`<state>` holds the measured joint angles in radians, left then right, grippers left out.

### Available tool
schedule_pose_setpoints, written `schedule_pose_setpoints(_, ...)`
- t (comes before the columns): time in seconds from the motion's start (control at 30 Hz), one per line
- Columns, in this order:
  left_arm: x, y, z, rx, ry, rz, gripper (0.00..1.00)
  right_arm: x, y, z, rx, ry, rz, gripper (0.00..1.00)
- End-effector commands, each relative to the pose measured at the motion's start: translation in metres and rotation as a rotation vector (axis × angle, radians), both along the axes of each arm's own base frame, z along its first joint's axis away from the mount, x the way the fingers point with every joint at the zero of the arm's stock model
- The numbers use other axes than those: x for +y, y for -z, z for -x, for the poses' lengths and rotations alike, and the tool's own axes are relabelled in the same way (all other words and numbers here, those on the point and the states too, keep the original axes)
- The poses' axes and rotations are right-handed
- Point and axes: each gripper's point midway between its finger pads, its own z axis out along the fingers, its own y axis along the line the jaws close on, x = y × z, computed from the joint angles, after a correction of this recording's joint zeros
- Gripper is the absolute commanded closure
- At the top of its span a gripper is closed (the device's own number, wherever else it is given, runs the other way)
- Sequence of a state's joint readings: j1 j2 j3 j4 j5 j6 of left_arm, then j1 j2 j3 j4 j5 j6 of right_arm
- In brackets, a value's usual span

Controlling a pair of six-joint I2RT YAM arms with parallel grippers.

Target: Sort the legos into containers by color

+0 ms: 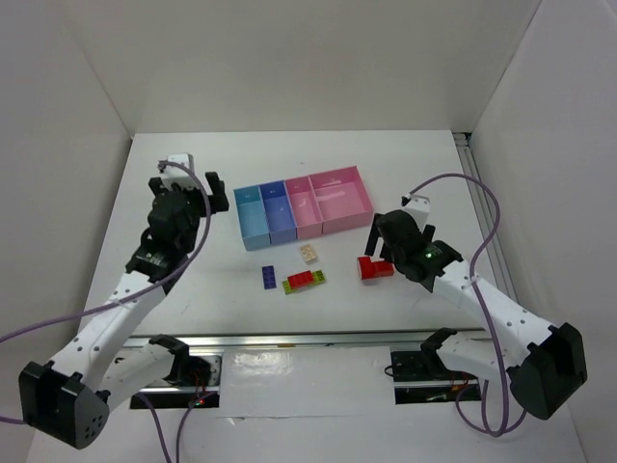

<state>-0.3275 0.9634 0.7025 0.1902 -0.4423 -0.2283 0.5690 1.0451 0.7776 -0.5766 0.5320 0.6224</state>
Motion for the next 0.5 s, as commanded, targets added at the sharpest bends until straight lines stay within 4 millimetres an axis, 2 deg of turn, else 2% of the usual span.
schedule_pose_setpoints(0.0, -0.016, -0.001, 0.030, 0.174, 0.109, 0.020, 0.01, 0.014, -0.015, 0.007, -0.006, -0.085, -0.023, 0.00)
schedule_pose_setpoints(0.07, -0.010, -0.016, 0.037, 0.154, 0.085, 0.035, 0.01, 0.014, -0.020, 0.012, -0.008, -0.096, -0.025, 0.00)
schedule_pose_setpoints(0.1, 0.005, -0.013, 0.041, 0.154, -0.020, 0.076, 0.01, 0.019, -0.020, 0.014, -0.003, -0.122, -0.023, 0.03)
schedule_pose_setpoints(0.17, 0.028, 0.004, 0.047, 0.154, -0.177, 0.165, 0.01, 0.020, -0.019, 0.016, -0.003, -0.139, -0.017, 0.07)
schedule_pose_setpoints(0.2, 0.030, 0.021, 0.050, 0.186, -0.171, 0.168, 0.01, 0.023, -0.020, 0.015, -0.012, -0.146, -0.030, 0.08)
schedule_pose_setpoints(0.3, 0.025, 0.037, 0.047, 0.268, -0.126, 0.158, 0.01, 0.037, -0.017, 0.012, -0.002, -0.184, -0.059, 0.11)
schedule_pose_setpoints(0.37, 0.012, 0.029, 0.040, 0.284, -0.072, 0.184, 0.01, 0.040, -0.009, 0.011, 0.016, -0.192, -0.059, 0.12)
schedule_pose_setpoints(0.47, 0.007, 0.038, 0.034, 0.356, -0.070, 0.179, 0.01, 0.050, 0.006, 0.010, 0.060, -0.226, -0.032, 0.14)
